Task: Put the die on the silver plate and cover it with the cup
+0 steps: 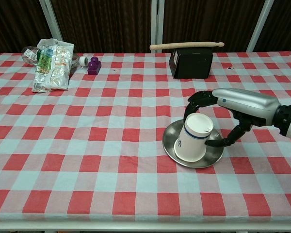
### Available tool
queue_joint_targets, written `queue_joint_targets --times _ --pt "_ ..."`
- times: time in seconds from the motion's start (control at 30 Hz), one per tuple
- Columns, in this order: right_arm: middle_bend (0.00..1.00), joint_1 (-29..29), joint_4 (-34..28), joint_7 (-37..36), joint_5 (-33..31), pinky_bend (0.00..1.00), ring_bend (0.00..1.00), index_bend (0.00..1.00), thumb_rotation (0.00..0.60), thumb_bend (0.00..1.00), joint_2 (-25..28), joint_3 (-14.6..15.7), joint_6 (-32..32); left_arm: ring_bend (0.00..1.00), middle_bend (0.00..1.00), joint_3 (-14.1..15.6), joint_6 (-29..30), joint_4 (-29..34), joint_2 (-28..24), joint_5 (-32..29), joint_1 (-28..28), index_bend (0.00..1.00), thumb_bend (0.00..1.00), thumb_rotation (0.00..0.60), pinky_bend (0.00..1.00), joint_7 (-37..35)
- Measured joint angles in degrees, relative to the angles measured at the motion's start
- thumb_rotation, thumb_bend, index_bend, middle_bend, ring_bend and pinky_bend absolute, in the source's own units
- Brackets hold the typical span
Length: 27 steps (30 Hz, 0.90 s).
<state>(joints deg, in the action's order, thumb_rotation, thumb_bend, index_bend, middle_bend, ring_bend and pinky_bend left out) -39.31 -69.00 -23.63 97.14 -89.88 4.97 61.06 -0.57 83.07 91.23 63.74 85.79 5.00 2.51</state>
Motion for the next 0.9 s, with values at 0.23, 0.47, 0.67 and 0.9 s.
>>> queue_joint_targets --times 0.23,0.47,0.67,0.9 --pt "0.34 0.1 2.9 1.2 -3.6 0.1 0.09 0.54 0.6 0.29 -1.1 -2.1 -1.0 0.11 0.19 0.0 0.1 0.0 0.0 -0.3 -0.2 0.21 0.0 0.6 0.08 -0.1" --pt "0.34 -0.5 -0.3 -1.1 0.5 0.1 0.09 0.54 0.6 0.29 0.0 0.4 -1.0 0.11 0.19 -0.2 -0.3 0.2 -0.1 -0.2 0.2 0.21 0.0 0.6 0.08 0.2" --pt "0.34 -0.2 3.0 0.2 -2.9 0.1 0.09 0.54 0.6 0.29 -1.2 -1.8 -1.3 0.11 0.19 -0.1 -0.3 0.1 -0.1 -0.3 0.0 0.21 0.0 0.6 0.08 0.0" --pt "0.34 0.5 1.1 -0.4 -1.2 0.1 0.09 0.54 0.6 0.29 -0.2 -1.5 2.2 0.11 0.19 -0.1 0.0 0.1 -0.1 0.1 0.1 0.21 0.0 0.6 0.08 0.0"
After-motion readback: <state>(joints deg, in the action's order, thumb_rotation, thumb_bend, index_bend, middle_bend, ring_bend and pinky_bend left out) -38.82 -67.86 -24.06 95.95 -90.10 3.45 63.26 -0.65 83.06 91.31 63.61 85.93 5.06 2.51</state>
